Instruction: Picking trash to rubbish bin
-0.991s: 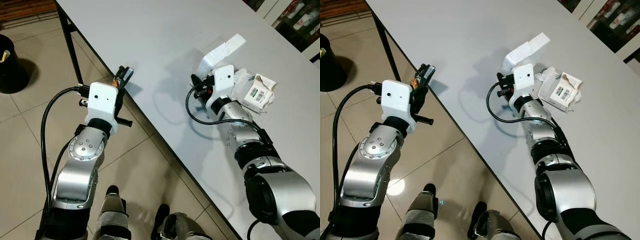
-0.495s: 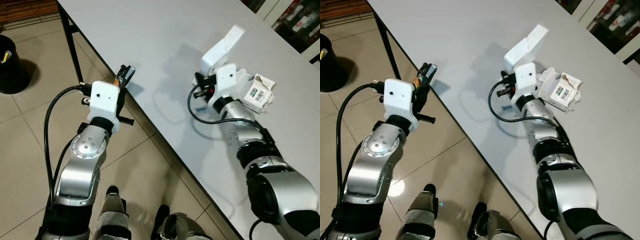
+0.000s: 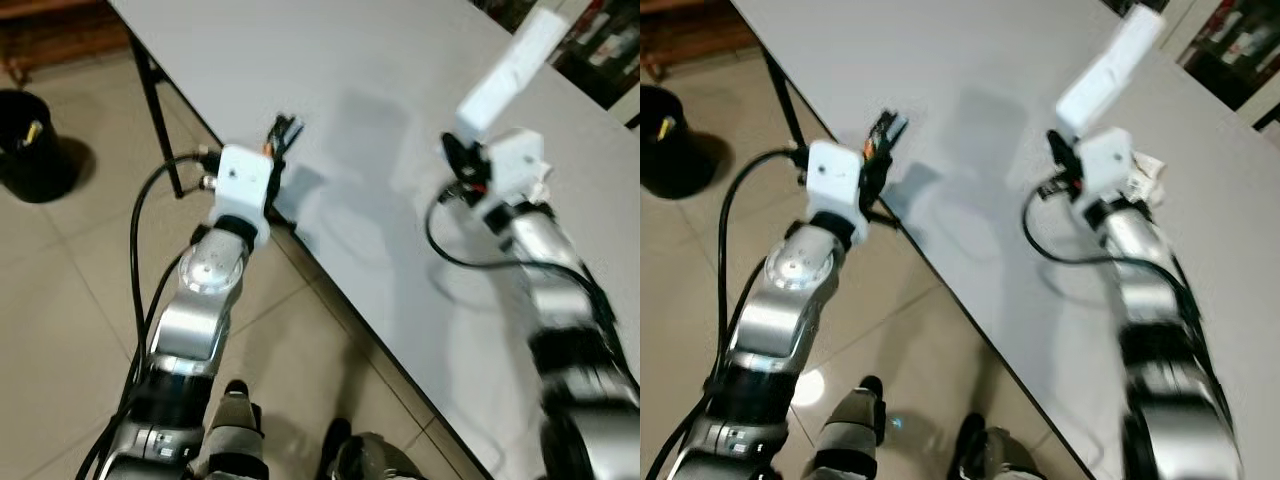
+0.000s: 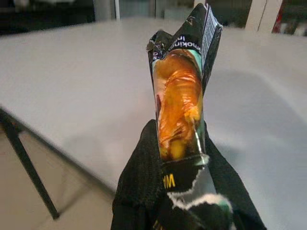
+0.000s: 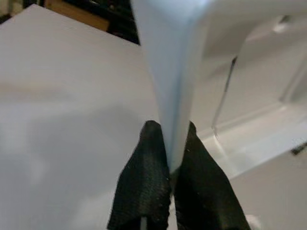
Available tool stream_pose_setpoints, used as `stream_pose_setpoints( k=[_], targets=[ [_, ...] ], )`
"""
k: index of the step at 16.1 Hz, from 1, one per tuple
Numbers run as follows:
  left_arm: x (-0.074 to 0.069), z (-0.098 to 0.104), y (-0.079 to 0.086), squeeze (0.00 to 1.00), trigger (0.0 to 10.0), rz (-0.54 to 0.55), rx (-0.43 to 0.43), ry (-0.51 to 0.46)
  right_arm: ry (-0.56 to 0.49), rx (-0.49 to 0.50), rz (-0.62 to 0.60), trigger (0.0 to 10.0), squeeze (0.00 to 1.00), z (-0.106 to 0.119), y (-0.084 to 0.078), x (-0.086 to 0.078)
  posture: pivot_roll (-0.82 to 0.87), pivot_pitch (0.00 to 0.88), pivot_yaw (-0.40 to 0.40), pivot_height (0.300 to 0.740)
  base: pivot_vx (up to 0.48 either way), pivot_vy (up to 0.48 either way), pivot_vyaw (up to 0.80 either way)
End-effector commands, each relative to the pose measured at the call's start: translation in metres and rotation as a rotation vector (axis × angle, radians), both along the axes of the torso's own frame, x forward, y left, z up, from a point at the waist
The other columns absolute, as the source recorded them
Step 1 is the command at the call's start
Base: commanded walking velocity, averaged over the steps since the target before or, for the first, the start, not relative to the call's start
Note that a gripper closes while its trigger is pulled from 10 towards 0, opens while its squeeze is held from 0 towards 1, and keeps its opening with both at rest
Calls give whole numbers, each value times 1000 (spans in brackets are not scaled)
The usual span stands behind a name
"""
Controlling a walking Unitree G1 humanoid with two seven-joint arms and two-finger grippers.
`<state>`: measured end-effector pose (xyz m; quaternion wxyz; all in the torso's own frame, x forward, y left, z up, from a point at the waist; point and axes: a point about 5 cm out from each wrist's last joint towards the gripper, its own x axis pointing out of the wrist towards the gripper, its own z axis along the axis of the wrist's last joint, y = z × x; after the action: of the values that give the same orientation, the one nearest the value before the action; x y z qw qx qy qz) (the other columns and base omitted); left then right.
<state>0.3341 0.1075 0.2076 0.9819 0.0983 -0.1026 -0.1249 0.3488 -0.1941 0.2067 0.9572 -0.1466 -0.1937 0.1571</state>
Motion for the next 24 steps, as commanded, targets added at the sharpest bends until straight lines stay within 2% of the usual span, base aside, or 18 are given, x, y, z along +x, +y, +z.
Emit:
stream_pose_setpoints(
  k=[1,3,6,7,10,12,15,18,20,24],
  targets=[
    [1,-6,-7,0,10000,-13,8,9,-23,11,-29,10000,0,8,-10,-8,322,160,-138,740,0,0,0],
    [4,-16,-13,0,10000,-32,20,26,-55,-10,-69,10000,0,4,-5,-33,258,130,-106,740,0,0,0],
    [3,-18,-25,0,10000,-93,18,25,-47,71,-130,10000,0,0,1,-55,238,112,-89,740,0,0,0],
    [2,-19,-29,0,10000,-137,6,34,-41,123,-194,10000,0,-3,4,-67,217,94,-73,740,0,0,0],
    [-3,-19,-32,0,10000,-211,-9,30,-9,204,-311,10000,0,-6,6,-87,200,81,-69,740,0,0,0],
    [-11,-19,-33,0,10000,-302,-24,42,29,252,-363,10000,0,-12,8,-101,193,82,-70,740,0,0,0],
    [-11,-20,-26,0,10000,-276,-1,32,62,255,-385,10000,0,-15,10,-109,180,79,-71,740,0,0,0],
    [-10,-18,-24,0,10000,-201,-17,5,62,261,-414,10000,0,-9,4,-111,172,77,-73,740,0,0,0],
    [-12,-13,-28,0,10000,-203,-20,-12,60,258,-411,10000,0,-6,4,-111,176,79,-77,740,0,0,666],
    [-9,-13,-26,0,10000,-183,-27,-7,85,250,-393,10000,0,-7,8,-110,185,81,-81,740,0,0,800]
  ],
)
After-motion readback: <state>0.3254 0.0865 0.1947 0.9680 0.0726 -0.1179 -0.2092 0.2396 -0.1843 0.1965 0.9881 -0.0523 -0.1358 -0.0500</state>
